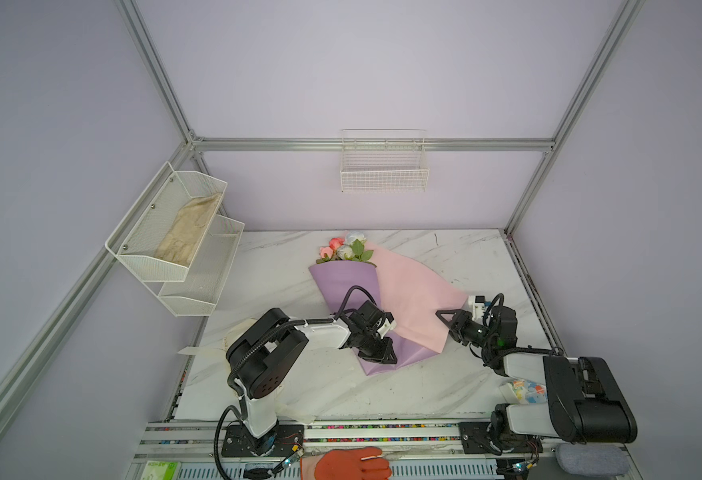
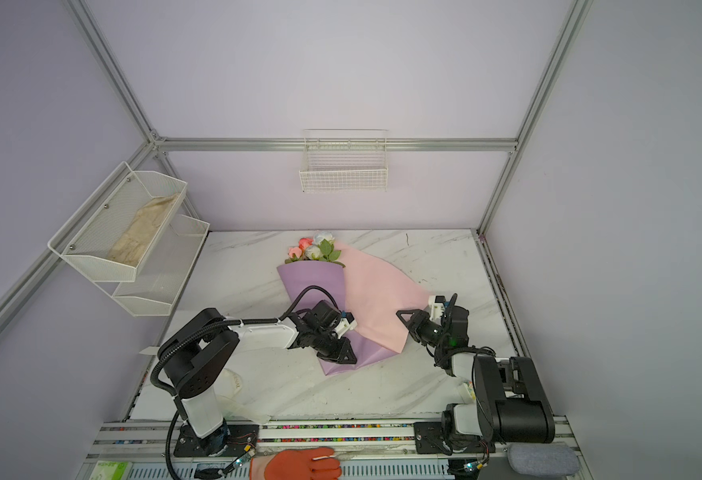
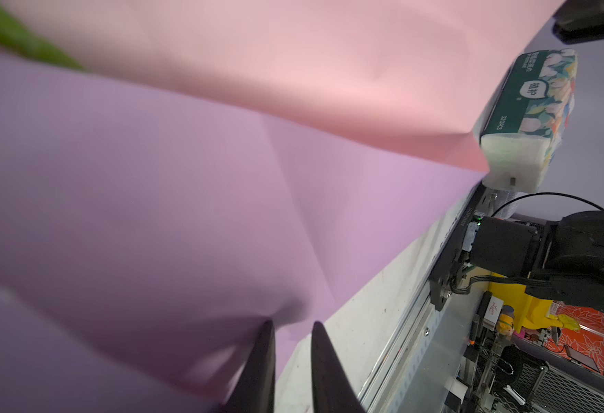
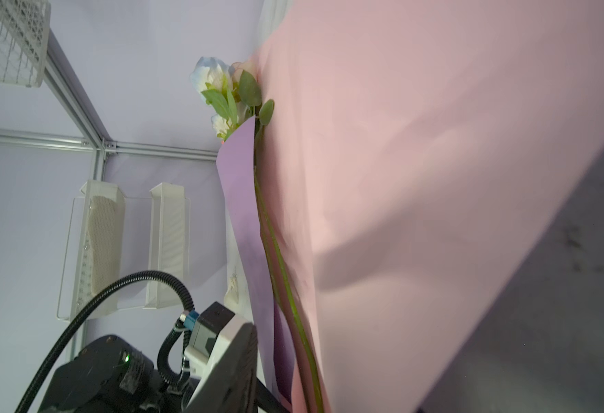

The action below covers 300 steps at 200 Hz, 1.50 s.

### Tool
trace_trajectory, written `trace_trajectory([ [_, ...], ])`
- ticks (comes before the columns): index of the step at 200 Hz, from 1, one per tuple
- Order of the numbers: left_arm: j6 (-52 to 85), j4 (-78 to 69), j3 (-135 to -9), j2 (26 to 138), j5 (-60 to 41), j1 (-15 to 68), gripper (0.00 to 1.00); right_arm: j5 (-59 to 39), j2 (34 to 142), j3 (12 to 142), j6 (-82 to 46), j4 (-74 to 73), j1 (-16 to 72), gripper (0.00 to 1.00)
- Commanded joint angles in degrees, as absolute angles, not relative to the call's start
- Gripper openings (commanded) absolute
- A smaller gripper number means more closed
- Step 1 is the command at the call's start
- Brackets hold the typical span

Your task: Tie the bouquet of fake flowers

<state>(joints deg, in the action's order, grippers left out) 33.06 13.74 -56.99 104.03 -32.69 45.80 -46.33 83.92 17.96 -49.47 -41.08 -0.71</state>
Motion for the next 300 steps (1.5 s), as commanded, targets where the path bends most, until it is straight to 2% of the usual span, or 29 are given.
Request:
trace_trajectory([
  [1, 30.15, 13.66, -63.82, 100.63, -33.21, 46.92, 0.21, -47.41, 89.45, 19.68, -47.29, -44.38, -1.13, 0.38],
  [55, 28.68, 14.81, -66.04, 104.66, -34.67, 48.03, 0.21, -47.41, 91.41, 21.52, -47.74, -46.41, -1.49, 0.25],
  [105, 27.6, 17.15, -66.08, 108.07, -30.68, 48.08, 0.19, -47.78, 90.51, 23.04, -48.19, -46.12, -1.49, 0.28],
  [150, 28.03, 15.51, -65.13, 108.63, -30.32, 48.08, 0.18, -46.35, 87.27, 24.96, -44.57, -39.99, -1.49, 0.29],
  [185, 28.78, 14.72, -63.4, 107.66, -28.77, 48.08, 0.17, -47.41, 85.87, 27.1, -43.44, -38.3, -1.43, 0.2],
  [198, 29.13, 14.2, -62.89, 107.31, -28.36, 48.1, 0.16, -47.62, 85.05, 27.72, -42.97, -37.7, -1.26, 0.07],
  [218, 30.14, 12.62, -61.95, 106.39, -27.74, 48.08, 0.15, -47.52, 83.0, 29.14, -40.99, -34.68, 0.12, 0.05],
  [265, 32.33, 8.71, -60.12, 103.62, -25.64, 48.03, 0.11, -33.28, 72.61, 34.62, -32.6, -18.43, 8.13, 0.02],
  [300, 33.61, 6.65, -58.86, 99.92, -23.0, 47.9, 0.11, -25.62, 71.33, 38.8, -31.82, -12.1, 14.54, 0.02],
])
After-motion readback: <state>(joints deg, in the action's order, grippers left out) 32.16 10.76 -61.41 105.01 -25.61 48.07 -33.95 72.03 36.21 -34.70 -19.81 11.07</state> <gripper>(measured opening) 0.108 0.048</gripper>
